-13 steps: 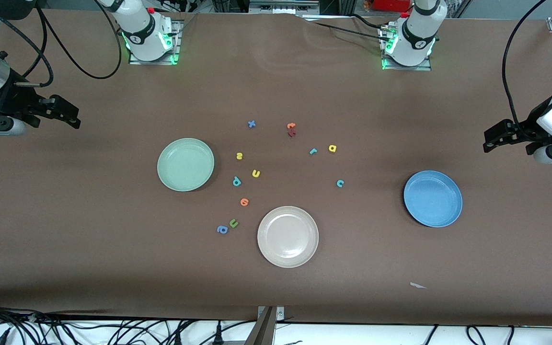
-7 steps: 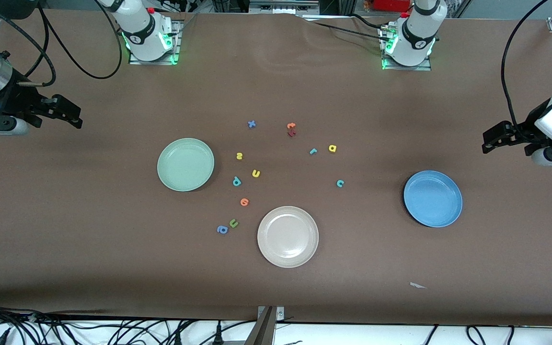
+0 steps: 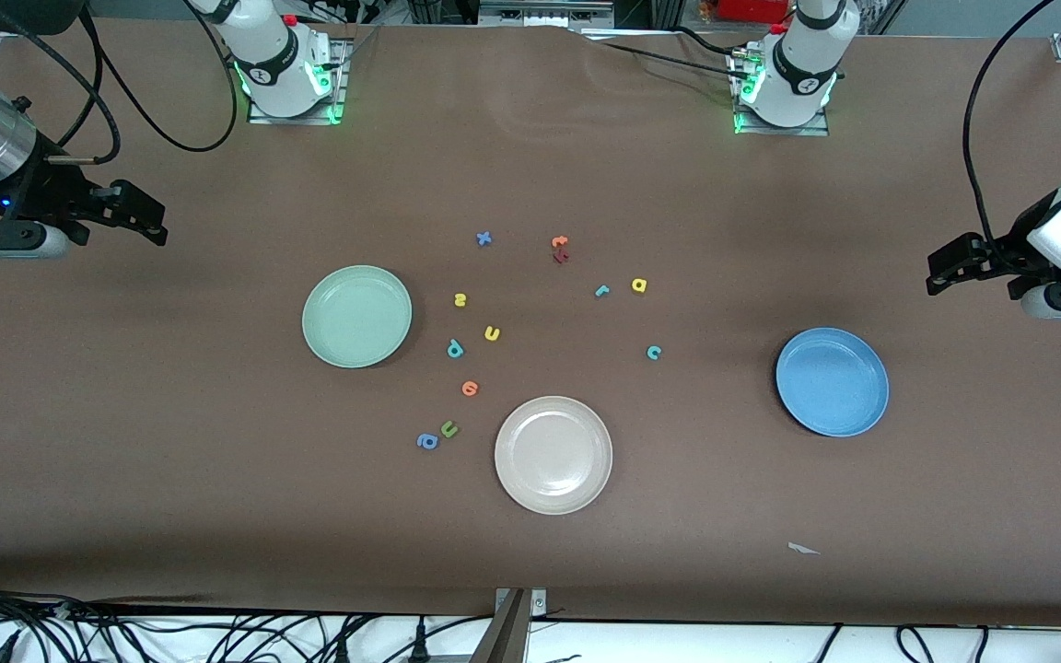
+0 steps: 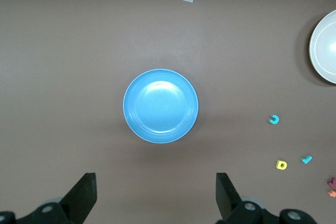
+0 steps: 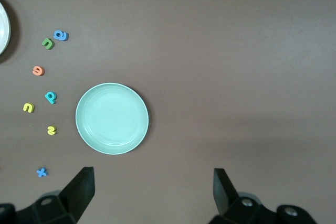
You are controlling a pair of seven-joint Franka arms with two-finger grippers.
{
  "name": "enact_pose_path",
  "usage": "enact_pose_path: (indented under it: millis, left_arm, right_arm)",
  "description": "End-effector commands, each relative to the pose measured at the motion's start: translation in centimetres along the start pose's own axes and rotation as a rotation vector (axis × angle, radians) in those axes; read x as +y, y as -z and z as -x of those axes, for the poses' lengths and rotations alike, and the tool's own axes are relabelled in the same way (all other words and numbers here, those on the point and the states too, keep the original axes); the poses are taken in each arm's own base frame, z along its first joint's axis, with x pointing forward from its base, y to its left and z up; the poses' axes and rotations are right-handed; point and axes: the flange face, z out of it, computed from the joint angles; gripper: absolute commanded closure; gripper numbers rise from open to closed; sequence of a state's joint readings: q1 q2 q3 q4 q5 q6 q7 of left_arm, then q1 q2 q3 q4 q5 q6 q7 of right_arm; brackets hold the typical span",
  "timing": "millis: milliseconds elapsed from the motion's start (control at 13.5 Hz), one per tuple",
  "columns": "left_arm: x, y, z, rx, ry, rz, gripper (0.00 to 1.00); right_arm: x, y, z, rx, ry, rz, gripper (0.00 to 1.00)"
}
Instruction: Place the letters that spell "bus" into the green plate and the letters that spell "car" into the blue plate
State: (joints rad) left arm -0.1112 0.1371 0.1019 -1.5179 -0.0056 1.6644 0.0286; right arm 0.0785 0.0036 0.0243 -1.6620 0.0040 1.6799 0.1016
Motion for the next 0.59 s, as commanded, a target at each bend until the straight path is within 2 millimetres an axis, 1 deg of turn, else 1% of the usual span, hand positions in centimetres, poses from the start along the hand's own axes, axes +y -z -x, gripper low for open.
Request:
enact_pose_path:
  millis: [0,520]
  left_arm:
    - [-0.06,0.23,-0.03,0.011,-0.02,0.003,0.0]
    - [-0.15,0.14,-0.01,0.008,-0.02,0.003,0.0]
  right_arm:
    - [-0.22,0.44,-0.19,0.005,0.005,0.005,0.0]
    - [-0.29,0.11,-0.23,-0.003,0.009,0.007,0.0]
